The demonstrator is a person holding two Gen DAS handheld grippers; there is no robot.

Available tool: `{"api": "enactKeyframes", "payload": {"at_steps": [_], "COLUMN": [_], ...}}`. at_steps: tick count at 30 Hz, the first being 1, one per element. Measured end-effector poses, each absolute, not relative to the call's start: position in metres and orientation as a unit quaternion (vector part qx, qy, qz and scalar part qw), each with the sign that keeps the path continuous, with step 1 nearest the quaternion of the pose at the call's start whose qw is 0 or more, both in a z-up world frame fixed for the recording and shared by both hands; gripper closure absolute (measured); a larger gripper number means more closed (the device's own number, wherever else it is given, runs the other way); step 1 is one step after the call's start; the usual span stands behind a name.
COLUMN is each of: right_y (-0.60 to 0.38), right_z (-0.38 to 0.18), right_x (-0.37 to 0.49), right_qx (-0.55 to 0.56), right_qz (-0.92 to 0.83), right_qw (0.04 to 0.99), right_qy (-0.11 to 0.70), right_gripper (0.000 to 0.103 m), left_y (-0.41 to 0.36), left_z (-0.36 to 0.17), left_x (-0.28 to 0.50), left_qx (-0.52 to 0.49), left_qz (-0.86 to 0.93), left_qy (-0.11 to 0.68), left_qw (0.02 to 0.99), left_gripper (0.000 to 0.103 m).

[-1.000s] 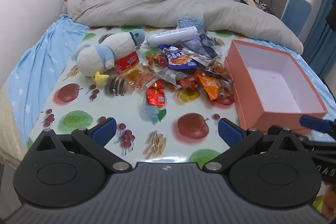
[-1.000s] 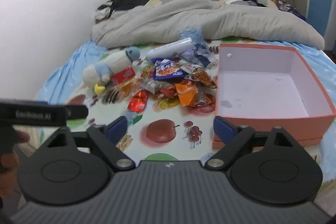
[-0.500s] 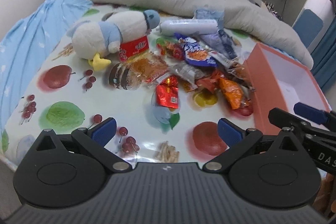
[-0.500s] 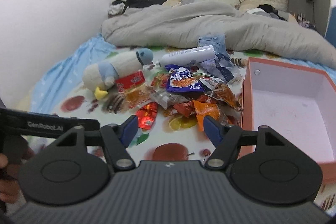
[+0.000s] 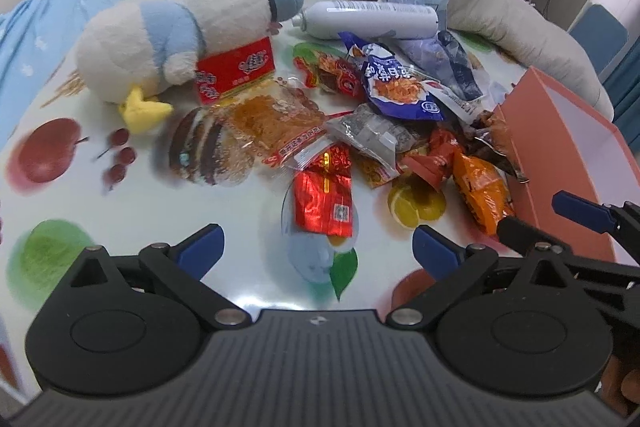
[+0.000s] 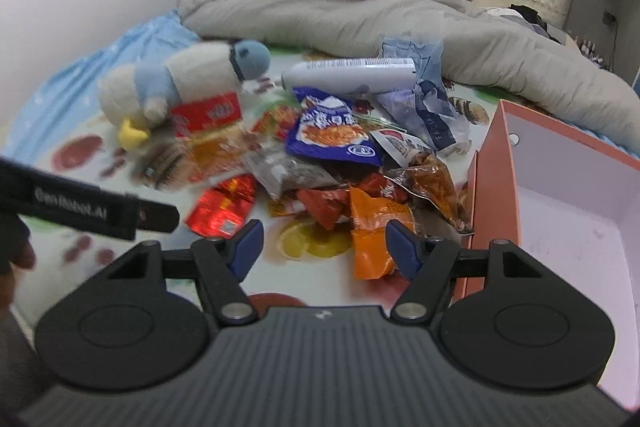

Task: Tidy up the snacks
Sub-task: 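Grasp the red foil candy with the left tool while the right tool grasps the orange chip bag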

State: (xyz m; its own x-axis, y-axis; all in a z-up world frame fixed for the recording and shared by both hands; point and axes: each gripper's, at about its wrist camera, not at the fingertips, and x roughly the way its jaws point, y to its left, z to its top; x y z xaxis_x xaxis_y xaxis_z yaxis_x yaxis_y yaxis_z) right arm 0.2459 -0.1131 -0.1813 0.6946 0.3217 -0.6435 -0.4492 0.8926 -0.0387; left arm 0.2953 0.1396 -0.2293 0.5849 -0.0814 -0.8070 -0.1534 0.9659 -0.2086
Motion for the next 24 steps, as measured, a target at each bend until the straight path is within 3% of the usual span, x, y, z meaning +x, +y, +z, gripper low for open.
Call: {"api": "enactKeyframes", "payload": {"at_steps": [9, 14, 17, 24], "right_y": [-0.094, -0.087, -0.081, -0.085], "right_z": [-0.22, -0.24, -0.255, -0.272], "right_x": [0.273, 0.287, 0.29, 0.305], "right_qx": [-0.191, -0.254, -0.313, -0.304], "right_qz": [0.17, 0.15, 0.143, 0.119], "right_qw": [0.914, 0.905, 0.894, 0.895], "right_qy": [0.314, 0.306, 0.288, 0.303], "right_gripper": [0.033, 0.033, 0.027, 0.026], "left_y": [0.129, 0.119, 0.111, 0.105], "left_z": [-0.267, -0.282, -0.289, -0.306], "left_x": [0.341, 0.361, 0.367, 0.379], "left_qx": [-0.112, -0.079, -0.049, -0.018], "left_qz": [0.004, 0.01, 0.011, 0.017], "left_qy": [0.477, 0.475, 0.474, 0.463], "left_qw": [0.872, 0.877, 0.879, 0.886], "left_gripper": [0.017, 0.017, 0.017, 0.017]}}
